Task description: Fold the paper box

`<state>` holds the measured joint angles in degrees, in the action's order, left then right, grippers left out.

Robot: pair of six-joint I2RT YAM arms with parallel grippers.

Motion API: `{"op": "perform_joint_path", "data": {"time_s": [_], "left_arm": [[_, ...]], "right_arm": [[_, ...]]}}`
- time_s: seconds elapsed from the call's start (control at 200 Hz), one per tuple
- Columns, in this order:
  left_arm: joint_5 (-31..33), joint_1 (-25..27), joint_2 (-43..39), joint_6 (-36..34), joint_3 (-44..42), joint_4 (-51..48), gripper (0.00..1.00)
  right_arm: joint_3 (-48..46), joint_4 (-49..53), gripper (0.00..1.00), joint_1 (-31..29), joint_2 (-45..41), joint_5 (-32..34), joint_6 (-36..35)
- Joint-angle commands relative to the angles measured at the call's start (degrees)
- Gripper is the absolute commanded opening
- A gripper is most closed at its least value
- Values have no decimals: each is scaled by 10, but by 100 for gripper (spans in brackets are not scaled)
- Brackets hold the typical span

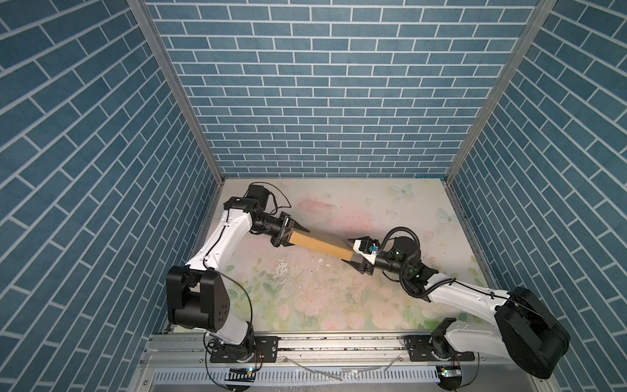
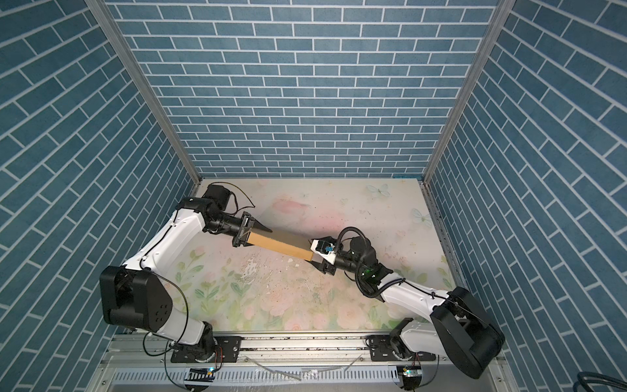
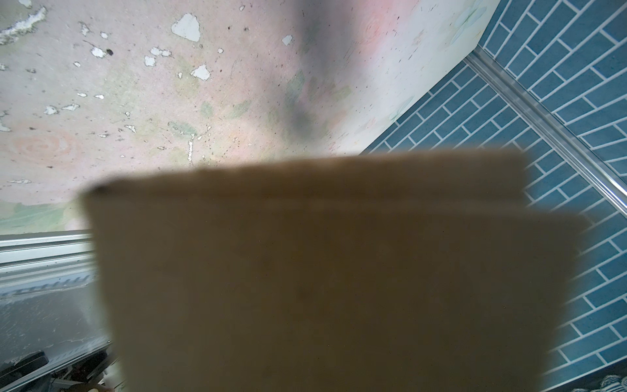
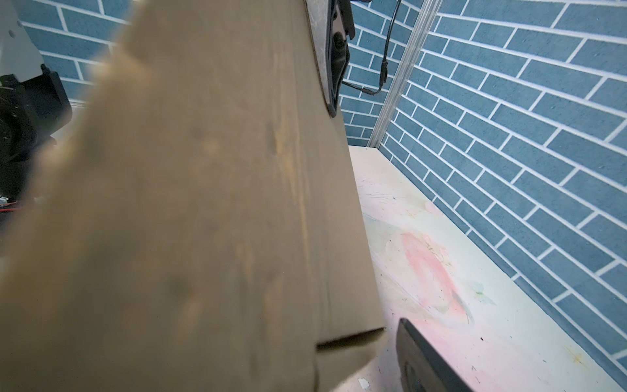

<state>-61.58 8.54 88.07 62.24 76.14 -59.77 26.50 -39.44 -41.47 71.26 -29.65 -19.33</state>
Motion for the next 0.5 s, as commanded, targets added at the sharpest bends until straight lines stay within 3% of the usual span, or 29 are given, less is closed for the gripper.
{"op": "perform_joint_path", "data": {"time_s": [0.0, 0.495], "left_arm": [[-1, 1, -10, -11, 1, -18, 3], [4, 1, -4, -12, -4, -11, 2]], "right_arm": [[29, -25, 68, -1, 2, -20, -5], [25, 11, 69, -4, -53, -29, -7]]}}
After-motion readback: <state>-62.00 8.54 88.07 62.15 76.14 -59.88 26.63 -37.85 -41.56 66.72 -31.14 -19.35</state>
